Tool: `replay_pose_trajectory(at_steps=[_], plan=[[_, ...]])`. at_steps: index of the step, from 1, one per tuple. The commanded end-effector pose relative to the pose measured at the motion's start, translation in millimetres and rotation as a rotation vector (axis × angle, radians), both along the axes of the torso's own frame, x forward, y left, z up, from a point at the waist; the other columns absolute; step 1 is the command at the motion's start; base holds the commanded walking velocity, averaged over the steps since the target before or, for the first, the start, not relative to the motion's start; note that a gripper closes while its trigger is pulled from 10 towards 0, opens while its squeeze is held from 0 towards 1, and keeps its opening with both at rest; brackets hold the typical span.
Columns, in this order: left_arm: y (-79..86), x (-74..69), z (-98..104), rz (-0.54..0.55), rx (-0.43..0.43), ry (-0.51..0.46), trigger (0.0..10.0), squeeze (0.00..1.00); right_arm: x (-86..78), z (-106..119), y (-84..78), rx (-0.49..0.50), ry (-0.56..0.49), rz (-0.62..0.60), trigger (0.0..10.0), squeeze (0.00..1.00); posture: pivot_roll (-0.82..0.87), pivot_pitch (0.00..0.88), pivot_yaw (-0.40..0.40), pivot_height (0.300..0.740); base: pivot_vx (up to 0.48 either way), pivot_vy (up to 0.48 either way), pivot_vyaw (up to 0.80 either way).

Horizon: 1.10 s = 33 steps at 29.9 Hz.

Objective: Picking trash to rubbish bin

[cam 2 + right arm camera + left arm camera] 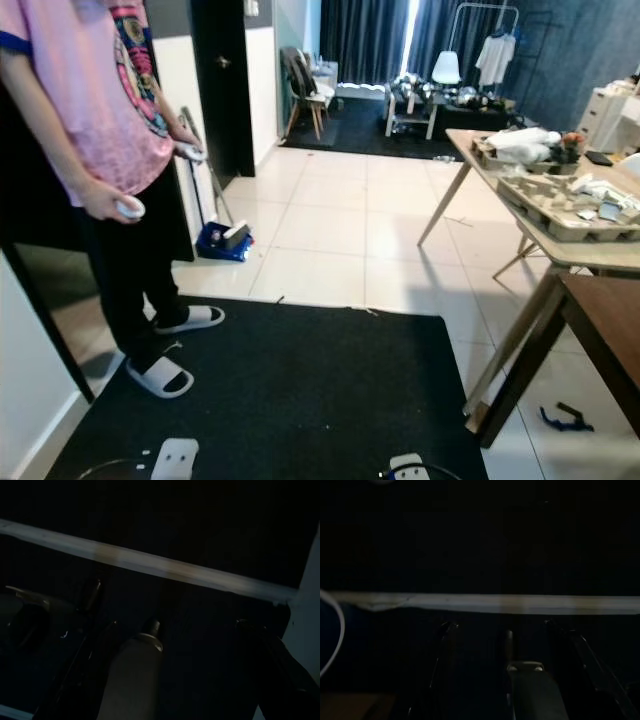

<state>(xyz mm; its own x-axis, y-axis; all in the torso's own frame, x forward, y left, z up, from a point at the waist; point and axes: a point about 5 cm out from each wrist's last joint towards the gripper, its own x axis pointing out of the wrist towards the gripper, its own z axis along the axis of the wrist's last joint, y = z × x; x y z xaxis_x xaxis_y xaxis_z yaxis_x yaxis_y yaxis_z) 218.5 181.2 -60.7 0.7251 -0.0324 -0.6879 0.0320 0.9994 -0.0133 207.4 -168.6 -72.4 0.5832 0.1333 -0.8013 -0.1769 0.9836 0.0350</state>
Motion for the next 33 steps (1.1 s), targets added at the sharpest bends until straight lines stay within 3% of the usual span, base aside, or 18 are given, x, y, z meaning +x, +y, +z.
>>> replay_pose_trajectory(at_steps=[1, 33], plan=[[-1.2, -1.4, -1.2, -0.015, 0.011, 0.011, 10.0, 0.0, -3.6, -1.9, -3.3, -0.005, 0.015, -0.012, 10.0, 0.0, 0.03, 0.041, -0.051, 0.74, 0.401, 0.0, 0.0], [3.2, 1.5, 1.5, -0.009, 0.007, -0.003, 10.0, 0.0, -3.4, -2.3, 3.9, -0.008, 0.009, 0.029, 10.0, 0.0, 0.05, 0.028, -0.048, 0.74, 0.394, 0.0, 0.0]])
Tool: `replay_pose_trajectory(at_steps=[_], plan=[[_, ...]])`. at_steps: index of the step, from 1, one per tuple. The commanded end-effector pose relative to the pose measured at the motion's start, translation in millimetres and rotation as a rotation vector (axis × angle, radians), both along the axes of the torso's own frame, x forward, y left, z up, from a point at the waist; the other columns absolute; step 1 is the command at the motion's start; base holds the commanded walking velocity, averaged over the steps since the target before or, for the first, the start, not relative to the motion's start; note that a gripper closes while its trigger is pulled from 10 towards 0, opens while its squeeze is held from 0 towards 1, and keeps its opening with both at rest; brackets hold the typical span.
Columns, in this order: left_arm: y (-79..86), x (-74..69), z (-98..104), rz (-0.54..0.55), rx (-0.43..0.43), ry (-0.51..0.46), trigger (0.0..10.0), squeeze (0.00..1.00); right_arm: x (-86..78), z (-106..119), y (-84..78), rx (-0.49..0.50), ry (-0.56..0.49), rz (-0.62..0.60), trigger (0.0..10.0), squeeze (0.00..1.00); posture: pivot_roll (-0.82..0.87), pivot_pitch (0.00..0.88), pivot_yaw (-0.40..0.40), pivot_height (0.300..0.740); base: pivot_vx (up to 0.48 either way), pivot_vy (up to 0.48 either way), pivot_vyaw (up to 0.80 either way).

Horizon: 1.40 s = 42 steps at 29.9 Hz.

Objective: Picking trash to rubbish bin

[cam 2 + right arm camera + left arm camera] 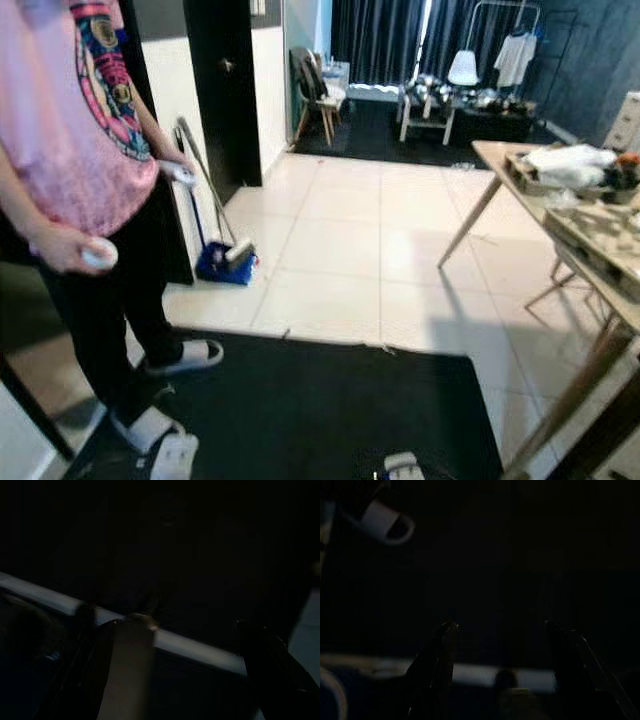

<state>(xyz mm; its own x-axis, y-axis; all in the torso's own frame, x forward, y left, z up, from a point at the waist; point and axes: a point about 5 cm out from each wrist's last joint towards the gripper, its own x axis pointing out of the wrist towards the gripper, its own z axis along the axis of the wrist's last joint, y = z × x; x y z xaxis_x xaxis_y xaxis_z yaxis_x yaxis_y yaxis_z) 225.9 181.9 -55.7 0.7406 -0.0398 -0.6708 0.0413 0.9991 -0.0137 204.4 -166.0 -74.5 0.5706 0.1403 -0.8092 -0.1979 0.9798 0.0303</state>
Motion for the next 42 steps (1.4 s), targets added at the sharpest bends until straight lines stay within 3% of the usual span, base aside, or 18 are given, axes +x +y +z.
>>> replay_pose_trajectory(at_steps=[1, 16, 33, 42], plan=[[2.6, -6.1, -3.6, 0.002, 0.007, 0.02, 10.0, 0.0, -0.6, -0.3, 1.3, -0.001, -0.002, 0.008, 10.0, 0.0, 0.05, 0.028, -0.048, 0.74, 0.386, 0.0, 0.0], [0.6, -8.3, -5.2, 0.002, 0.002, 0.025, 10.0, 0.0, -0.3, 0.2, 0.2, 0.002, -0.008, 0.029, 10.0, 0.0, 0.05, 0.016, -0.056, 0.74, 0.384, 0.0, 0.0], [0.8, -8.5, -5.4, 0.001, 0.0, 0.028, 10.0, 0.0, 0.3, 0.4, 2.2, 0.007, -0.003, 0.042, 10.0, 0.0, 0.05, 0.013, -0.059, 0.74, 0.377, 0.0, -0.8], [1.0, -9.5, -5.9, 0.0, 0.0, 0.03, 10.0, 0.0, -0.1, 0.2, 2.2, 0.005, -0.003, 0.043, 10.0, 0.0, 0.05, 0.011, -0.059, 0.74, 0.365, 0.0, 0.0]])
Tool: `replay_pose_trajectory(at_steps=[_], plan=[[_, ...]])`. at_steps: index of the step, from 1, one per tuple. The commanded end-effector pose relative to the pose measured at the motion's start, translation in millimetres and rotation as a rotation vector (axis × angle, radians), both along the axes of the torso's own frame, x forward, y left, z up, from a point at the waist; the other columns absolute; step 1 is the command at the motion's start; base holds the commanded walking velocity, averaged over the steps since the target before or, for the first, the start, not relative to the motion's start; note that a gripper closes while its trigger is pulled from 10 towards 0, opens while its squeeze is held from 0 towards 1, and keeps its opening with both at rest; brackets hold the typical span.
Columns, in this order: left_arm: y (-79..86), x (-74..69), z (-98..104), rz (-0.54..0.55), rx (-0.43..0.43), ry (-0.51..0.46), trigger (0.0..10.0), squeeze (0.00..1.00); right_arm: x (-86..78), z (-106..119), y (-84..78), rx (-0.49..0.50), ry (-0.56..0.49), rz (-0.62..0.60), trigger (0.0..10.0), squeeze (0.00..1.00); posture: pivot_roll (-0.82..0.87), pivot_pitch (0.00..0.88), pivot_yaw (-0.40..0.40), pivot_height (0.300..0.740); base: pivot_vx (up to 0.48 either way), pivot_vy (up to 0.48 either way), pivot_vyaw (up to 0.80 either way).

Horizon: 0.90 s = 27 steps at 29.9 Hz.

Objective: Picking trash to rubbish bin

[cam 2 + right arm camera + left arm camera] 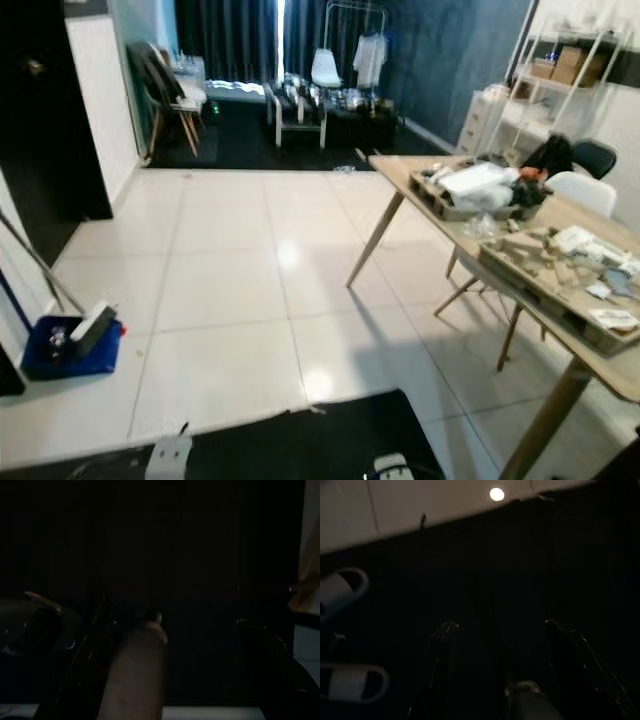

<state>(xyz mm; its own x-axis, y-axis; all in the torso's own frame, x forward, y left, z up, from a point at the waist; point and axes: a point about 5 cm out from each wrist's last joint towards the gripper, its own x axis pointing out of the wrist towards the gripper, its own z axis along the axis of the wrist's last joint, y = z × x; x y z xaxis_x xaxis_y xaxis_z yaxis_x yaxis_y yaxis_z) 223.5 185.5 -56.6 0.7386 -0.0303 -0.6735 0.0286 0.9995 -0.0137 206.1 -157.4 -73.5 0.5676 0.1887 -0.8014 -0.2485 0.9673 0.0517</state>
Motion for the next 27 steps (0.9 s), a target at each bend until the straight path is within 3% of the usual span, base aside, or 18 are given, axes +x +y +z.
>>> replay_pose_trajectory(at_steps=[1, 19, 27], plan=[[-2.5, -7.1, -5.0, -0.012, 0.0, 0.027, 10.0, 0.0, -1.8, -0.7, -6.4, -0.02, 0.004, -0.008, 10.0, 0.0, 0.05, 0.011, -0.059, 0.74, 0.36, 0.0, 0.0], [-2.2, -5.4, -4.1, -0.007, 0.0, 0.025, 10.0, 0.0, -2.6, -1.3, -6.7, -0.032, 0.012, 0.002, 10.0, 0.0, 0.05, 0.004, -0.059, 0.74, 0.343, 0.0, 0.0], [-2.1, -5.0, -3.7, -0.008, -0.001, 0.023, 10.0, 0.0, -3.5, -1.9, -7.2, -0.036, 0.019, 0.005, 10.0, 0.0, 0.05, 0.004, -0.058, 0.74, 0.337, 0.0, -0.77]])
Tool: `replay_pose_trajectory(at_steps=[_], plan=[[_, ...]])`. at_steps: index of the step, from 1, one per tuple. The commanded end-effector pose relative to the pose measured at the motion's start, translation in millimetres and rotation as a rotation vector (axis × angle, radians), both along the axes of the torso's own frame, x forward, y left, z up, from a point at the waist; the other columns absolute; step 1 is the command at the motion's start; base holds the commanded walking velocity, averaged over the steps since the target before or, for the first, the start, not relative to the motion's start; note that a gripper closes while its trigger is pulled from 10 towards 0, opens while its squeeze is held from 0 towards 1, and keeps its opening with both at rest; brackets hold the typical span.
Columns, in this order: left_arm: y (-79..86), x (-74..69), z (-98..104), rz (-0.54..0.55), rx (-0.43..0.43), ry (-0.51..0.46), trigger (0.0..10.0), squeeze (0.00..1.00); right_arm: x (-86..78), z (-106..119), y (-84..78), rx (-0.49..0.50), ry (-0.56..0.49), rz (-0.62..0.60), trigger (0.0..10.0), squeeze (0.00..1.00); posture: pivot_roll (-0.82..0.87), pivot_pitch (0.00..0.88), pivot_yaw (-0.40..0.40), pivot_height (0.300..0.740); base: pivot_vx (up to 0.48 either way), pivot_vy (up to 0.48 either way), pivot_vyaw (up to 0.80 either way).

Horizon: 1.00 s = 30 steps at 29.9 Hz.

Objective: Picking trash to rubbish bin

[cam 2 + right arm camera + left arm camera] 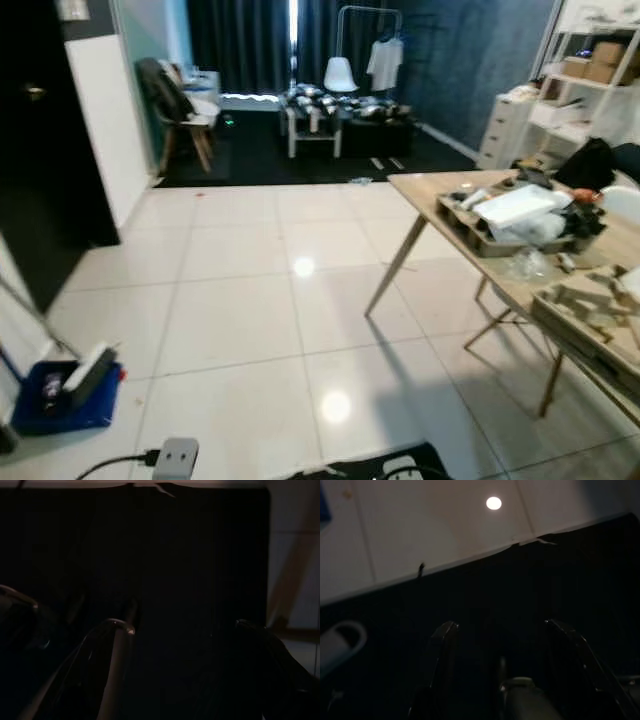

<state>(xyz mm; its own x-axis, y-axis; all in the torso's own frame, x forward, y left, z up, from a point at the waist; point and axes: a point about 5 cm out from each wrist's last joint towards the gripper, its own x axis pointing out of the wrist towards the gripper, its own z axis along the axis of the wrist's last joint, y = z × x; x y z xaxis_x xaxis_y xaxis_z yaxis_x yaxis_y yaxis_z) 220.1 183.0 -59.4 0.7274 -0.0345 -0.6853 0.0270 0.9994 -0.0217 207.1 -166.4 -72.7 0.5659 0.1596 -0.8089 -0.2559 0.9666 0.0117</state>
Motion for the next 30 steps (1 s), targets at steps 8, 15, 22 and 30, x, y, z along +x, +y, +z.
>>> replay_pose_trajectory(at_steps=[8, 15, 22, 30], plan=[[1.2, -1.7, -1.1, -0.01, 0.007, 0.009, 10.0, 0.0, -4.9, -3.0, 1.6, 0.007, 0.02, -0.015, 10.0, 0.0, 0.05, 0.007, -0.055, 0.74, 0.33, 0.0, -0.8], [1.5, -1.2, -0.8, -0.015, 0.008, 0.011, 10.0, 0.0, -6.0, -3.6, -0.3, 0.004, 0.023, -0.03, 10.0, 0.0, 0.05, 0.011, -0.05, 0.74, 0.321, 0.0, -0.8], [0.0, -1.2, -1.1, -0.025, 0.004, 0.016, 10.0, 0.0, -7.9, -4.4, -4.2, 0.004, 0.025, -0.067, 10.0, 0.0, 0.04, 0.015, -0.043, 0.74, 0.317, 0.0, -0.8], [-2.4, -0.6, -1.1, -0.056, -0.002, 0.024, 10.0, 0.0, -11.0, -5.8, -7.3, 0.002, 0.032, -0.081, 10.0, 0.0, 0.04, 0.019, -0.043, 0.74, 0.303, 0.0, -0.8]])
